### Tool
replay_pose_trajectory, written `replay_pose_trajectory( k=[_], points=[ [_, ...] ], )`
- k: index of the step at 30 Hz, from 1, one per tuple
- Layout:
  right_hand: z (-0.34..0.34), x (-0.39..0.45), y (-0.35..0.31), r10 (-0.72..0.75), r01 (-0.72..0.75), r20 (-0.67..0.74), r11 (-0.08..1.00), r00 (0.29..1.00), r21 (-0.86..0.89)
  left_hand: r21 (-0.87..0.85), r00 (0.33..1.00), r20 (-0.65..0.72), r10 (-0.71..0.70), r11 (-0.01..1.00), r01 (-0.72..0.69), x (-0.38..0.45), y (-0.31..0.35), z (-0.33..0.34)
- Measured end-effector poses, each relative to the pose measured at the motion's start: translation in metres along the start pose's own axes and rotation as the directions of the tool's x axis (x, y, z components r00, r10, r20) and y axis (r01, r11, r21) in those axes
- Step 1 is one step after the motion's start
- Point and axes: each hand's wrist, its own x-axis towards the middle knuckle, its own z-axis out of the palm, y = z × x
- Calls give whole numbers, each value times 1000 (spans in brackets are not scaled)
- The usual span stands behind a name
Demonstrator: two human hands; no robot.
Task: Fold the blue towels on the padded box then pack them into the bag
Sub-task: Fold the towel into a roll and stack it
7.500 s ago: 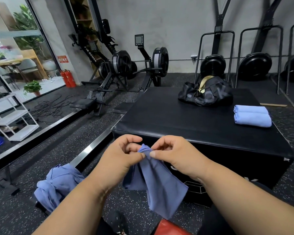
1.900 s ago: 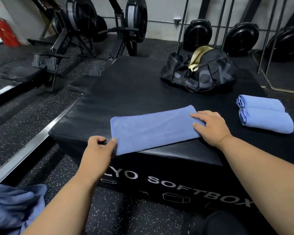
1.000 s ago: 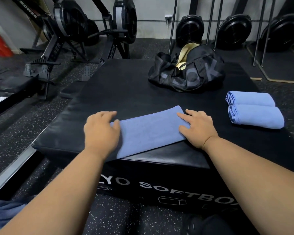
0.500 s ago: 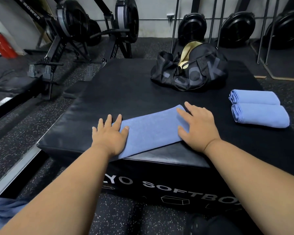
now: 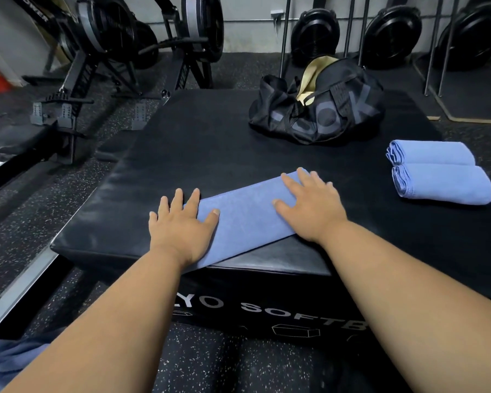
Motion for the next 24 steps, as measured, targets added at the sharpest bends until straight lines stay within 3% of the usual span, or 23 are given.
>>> replay_pose_trajectory(
  k=[2, 5, 8, 12, 14, 20, 24],
  points=[
    [-2, -1, 8, 136, -127, -92, 987, 986, 101, -47, 1000, -20, 9, 999, -10, -1, -6, -1],
    [-6, -10, 16, 357, -324, -243, 932, 902, 163, -187, 995, -97, 26, 981, -44, -3, -21, 0],
    [-4, -11, 18, 404, -374, -260, 914, 877, 159, -337, 974, -226, 24, 936, -102, -8, -42, 7],
    [0, 0, 14, 266, -158, -257, 914, 929, 374, -417, 939, -341, -45, 903, -108, -21, -41, 9],
    [-4, 18, 6, 202, -104, -237, 923, 950, 370, -435, 934, -347, -84, 897, -81, -25, -34, 5],
    [-13, 120, -34, -142, 152, -208, 988, 968, 35, -466, 938, -327, -116, 883, -53, -41, -40, 9],
    [-11, 181, -76, -334, 303, -160, 934, 929, -190, -442, 922, -387, -12, 880, -174, -44, -50, 14]
  ],
)
